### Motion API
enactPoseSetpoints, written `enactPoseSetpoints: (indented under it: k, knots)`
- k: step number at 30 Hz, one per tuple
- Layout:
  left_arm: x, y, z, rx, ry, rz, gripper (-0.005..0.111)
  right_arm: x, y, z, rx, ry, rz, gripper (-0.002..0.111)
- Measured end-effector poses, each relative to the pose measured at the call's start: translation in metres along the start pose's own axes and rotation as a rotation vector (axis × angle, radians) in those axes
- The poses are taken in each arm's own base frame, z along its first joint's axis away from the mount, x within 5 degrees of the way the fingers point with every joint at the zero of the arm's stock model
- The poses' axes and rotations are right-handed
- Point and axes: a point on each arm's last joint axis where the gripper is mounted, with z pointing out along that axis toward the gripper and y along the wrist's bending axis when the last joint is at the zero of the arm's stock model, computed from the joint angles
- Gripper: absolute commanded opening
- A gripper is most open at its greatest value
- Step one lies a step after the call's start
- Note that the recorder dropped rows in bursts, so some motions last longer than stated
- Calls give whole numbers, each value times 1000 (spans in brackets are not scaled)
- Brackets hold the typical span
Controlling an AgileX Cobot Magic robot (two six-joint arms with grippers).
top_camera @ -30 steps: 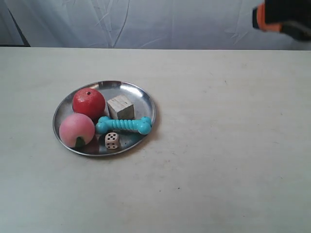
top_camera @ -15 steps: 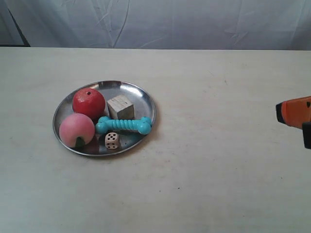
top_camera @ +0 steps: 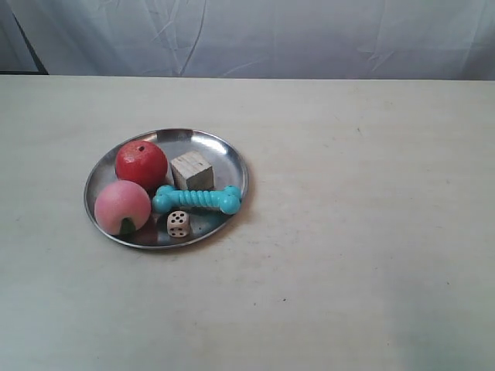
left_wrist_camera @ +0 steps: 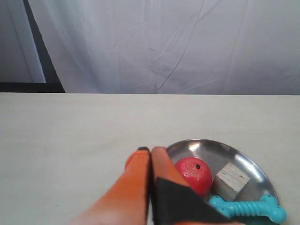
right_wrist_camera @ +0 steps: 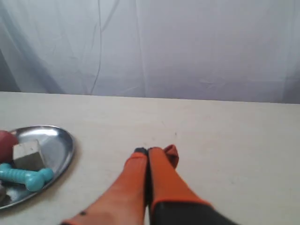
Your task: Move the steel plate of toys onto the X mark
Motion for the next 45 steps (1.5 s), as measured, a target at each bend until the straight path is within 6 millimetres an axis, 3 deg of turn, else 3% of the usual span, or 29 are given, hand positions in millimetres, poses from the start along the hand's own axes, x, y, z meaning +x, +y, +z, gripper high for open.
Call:
enactPoseSetpoints:
  k: [4, 6, 8, 23, 28, 31, 39, 45]
  knots:
    - [0, 0, 0, 0, 0, 0, 0, 67, -7, 6, 30, 71, -8, 0]
    - [0, 0, 0, 0, 0, 0, 0, 91, -8, 11, 27, 121, 14, 0]
    - [0, 0, 0, 0, 0, 0, 0, 100, -7, 13, 12, 146, 60, 0]
    - [1, 0, 0, 0, 1, 8, 0, 100, -6, 14, 3, 140, 94, 0]
    - [3, 1, -5, -26, -89, 91, 0, 100, -6, 14, 3, 140, 94, 0]
    - [24, 2, -6, -31, -96, 92, 0, 100, -6, 14, 2, 140, 92, 0]
    - [124, 10, 3, -47, -42, -48, 0, 100, -6, 14, 3, 140, 94, 0]
    - [172, 14, 5, -55, -121, -126, 0, 100, -6, 14, 3, 140, 94, 0]
